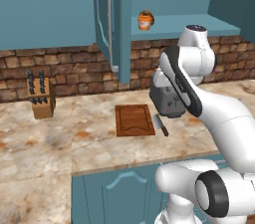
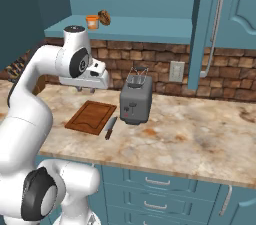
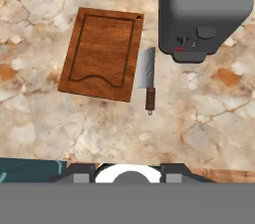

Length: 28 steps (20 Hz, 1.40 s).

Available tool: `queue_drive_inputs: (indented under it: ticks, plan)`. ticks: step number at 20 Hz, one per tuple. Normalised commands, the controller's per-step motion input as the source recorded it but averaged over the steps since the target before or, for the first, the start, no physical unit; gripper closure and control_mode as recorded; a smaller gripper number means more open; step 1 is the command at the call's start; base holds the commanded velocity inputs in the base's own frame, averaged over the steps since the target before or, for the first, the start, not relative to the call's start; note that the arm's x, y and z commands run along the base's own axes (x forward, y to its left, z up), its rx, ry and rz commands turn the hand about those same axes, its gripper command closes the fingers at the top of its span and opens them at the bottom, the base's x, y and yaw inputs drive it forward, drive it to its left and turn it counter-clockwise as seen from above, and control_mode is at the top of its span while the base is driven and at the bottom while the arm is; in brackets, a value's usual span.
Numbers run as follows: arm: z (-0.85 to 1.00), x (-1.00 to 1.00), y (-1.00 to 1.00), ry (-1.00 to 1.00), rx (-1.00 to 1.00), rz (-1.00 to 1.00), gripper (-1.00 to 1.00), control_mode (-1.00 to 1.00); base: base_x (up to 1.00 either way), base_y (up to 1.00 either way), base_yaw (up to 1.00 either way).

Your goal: Pick the bread, place it on the cutting board, pick the jam, place it on the counter, and close the cabinet.

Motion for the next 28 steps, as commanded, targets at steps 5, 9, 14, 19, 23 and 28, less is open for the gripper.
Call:
queue_drive_inputs:
  ticks: [5,9,14,19,23,28]
  plan:
    - [0.08,-0.08,0.0,-0.15,-0.03,0.0,-1.0,-1.0,0.0,0.0,0.0]
    - [0.48,-0.2,0.01,-0.32,-0.06,0.0,-1.0,-1.0,0.0,0.0,0.0]
    - [0.53,-0.06,0.0,-0.31,-0.01,0.0,-1.0,-1.0,0.0,0.0,0.0]
    - [0.52,-0.04,0.02,-0.24,0.0,0.0,-1.0,-1.0,0.0,0.0,0.0]
    - [0.54,0.0,0.09,-0.19,0.0,0.0,-1.0,-1.0,0.0,0.0,0.0]
    - [0.39,0.02,0.09,-0.2,0.0,0.0,-1.0,-1.0,0.0,0.0,0.0]
